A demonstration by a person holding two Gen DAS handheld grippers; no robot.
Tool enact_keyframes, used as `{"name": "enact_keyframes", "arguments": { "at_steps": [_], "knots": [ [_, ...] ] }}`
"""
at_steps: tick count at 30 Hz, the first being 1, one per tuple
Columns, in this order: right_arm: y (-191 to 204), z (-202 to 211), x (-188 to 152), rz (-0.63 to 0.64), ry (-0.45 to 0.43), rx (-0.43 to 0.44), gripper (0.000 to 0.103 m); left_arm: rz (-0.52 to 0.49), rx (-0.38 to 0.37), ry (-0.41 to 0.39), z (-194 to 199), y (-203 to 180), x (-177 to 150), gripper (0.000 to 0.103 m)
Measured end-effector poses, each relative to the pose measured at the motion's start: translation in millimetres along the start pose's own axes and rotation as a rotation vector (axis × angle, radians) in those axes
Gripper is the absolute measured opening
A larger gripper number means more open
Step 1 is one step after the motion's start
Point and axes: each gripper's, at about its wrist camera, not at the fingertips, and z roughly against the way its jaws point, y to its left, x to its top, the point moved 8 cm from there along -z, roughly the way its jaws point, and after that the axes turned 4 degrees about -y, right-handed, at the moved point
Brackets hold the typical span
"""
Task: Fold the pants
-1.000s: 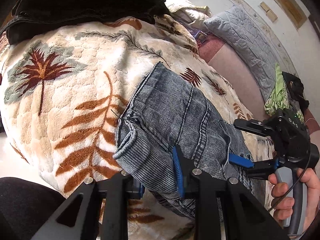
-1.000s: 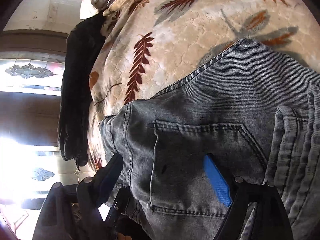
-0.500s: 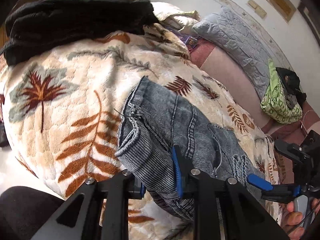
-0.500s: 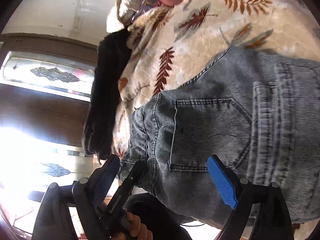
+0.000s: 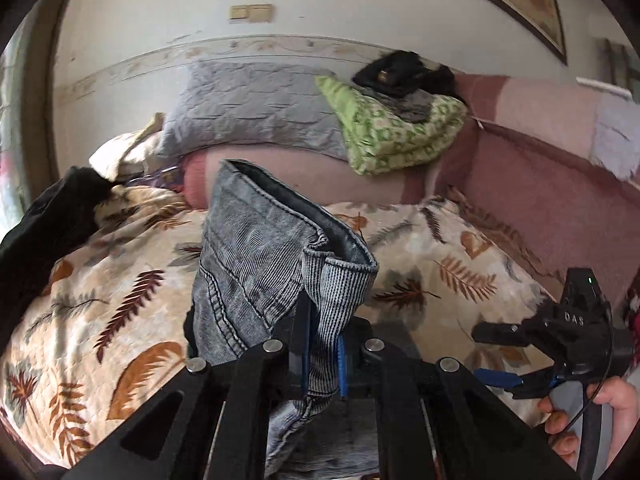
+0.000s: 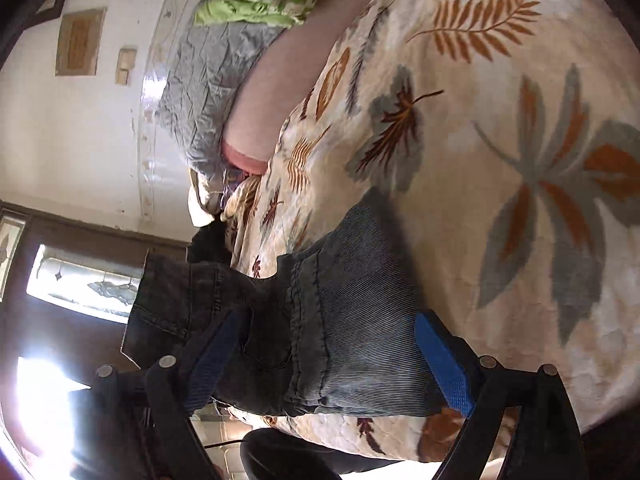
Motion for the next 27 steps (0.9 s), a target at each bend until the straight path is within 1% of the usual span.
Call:
{"name": "enact_keyframes", "arguments": {
  "at_steps": [2, 3, 4, 5, 6, 7, 8, 9, 10, 11, 12, 13, 14, 15, 16, 17, 18, 19, 20, 22, 23, 24, 25, 26, 27],
  "knots": [
    [-15.2, 14.1, 7.8, -0.019, -0.023, 0.001, 0.092, -0.080, -0.049, 0.064, -19.9, -42.7, -25.6, 0.010],
    [-21.6, 18.1, 9.9, -0.028, -0.029, 0.000, 0.092, -0.125, -0.076, 0.117, -32.1, -62.3, -45.2, 0.010],
    [-28.3, 22.5, 11.6, -0.037, -0.032, -0.002, 0.092, -0.164, -0.106, 0.198, -47.3, -79.4, -70.0, 0.010],
    [-33.2, 23.6, 11.9, -0.050, -0.037, -0.007, 0.092, -0.188, -0.118, 0.298, -64.5, -89.6, -97.3, 0.010],
    [-38.3, 25.7, 12.5, -0.061, -0.039, -0.011, 0.092, -0.219, -0.110, 0.398, -77.2, -96.3, -123.6, 0.013],
    [-41.3, 27.6, 13.3, -0.069, -0.038, -0.013, 0.092, -0.257, -0.101, 0.416, -79.1, -98.8, -134.6, 0.014],
    [-41.4, 29.4, 14.1, -0.071, -0.037, -0.012, 0.092, -0.275, -0.103, 0.349, -69.6, -99.5, -129.9, 0.014],
    [-39.1, 30.5, 15.3, -0.062, -0.037, -0.009, 0.092, -0.266, -0.126, 0.320, -59.7, -98.7, -123.0, 0.019],
    [-34.9, 31.3, 17.4, -0.045, -0.039, -0.010, 0.092, -0.239, -0.163, 0.325, -50.6, -95.9, -115.8, 0.025],
    [-29.4, 31.7, 20.5, -0.029, -0.043, -0.013, 0.092, -0.197, -0.201, 0.329, -41.0, -90.4, -107.5, 0.027],
    [-22.4, 30.7, 23.4, -0.019, -0.046, -0.008, 0.092, -0.141, -0.220, 0.315, -30.8, -80.6, -96.6, 0.035],
    [-14.0, 27.7, 24.0, -0.009, -0.045, 0.010, 0.092, -0.084, -0.216, 0.284, -22.0, -68.6, -84.6, 0.045],
    [-2.3, 24.6, 24.8, 0.001, -0.037, 0.034, 0.092, -0.024, -0.209, 0.237, -11.0, -51.5, -72.0, 0.051],
    [9.7, 19.6, 23.9, 0.009, -0.023, 0.063, 0.092, 0.032, -0.193, 0.181, 1.6, -31.9, -60.2, 0.062],
    [23.6, 15.3, 20.0, 0.017, 0.000, 0.102, 0.092, 0.084, -0.148, 0.123, 9.1, -10.5, -50.0, 0.069],
    [37.5, 8.9, 13.5, 0.025, 0.034, 0.149, 0.092, 0.119, -0.081, 0.089, 15.9, 11.0, -45.2, 0.070],
    [48.9, 1.4, 4.3, 0.032, 0.076, 0.194, 0.092, 0.144, -0.010, 0.078, 16.4, 31.2, -43.5, 0.070],
    [57.9, -6.9, -6.6, 0.034, 0.117, 0.225, 0.092, 0.161, 0.031, 0.083, 13.5, 46.5, -45.7, 0.070],
    [61.0, -16.7, -16.6, 0.035, 0.149, 0.233, 0.092, 0.180, 0.055, 0.110, 6.4, 57.5, -51.1, 0.070],
    [48.7, -39.0, -34.1, 0.026, 0.190, 0.177, 0.092, 0.215, 0.073, 0.179, -12.9, 68.5, -68.0, 0.070],
    [33.7, -50.5, -42.7, 0.013, 0.210, 0.128, 0.092, 0.193, 0.076, 0.242, -28.1, 66.0, -81.4, 0.070],
    [11.6, -62.3, -51.5, 0.007, 0.233, 0.038, 0.090, 0.153, 0.068, 0.339, -43.3, 59.3, -101.8, 0.070],
    [-6.4, -69.0, -58.9, -0.031, 0.248, 0.008, 0.085, 0.134, 0.050, 0.429, -56.3, 51.6, -123.8, 0.070],
    [-9.2, -65.2, -56.7, -0.059, 0.210, 0.036, 0.084, 0.118, 0.059, 0.449, -61.3, 48.4, -134.9, 0.070],
    [-6.0, -61.4, -55.4, -0.070, 0.216, 0.032, 0.084, 0.106, 0.067, 0.403, -55.8, 47.6, -133.3, 0.070]
  ]
}}
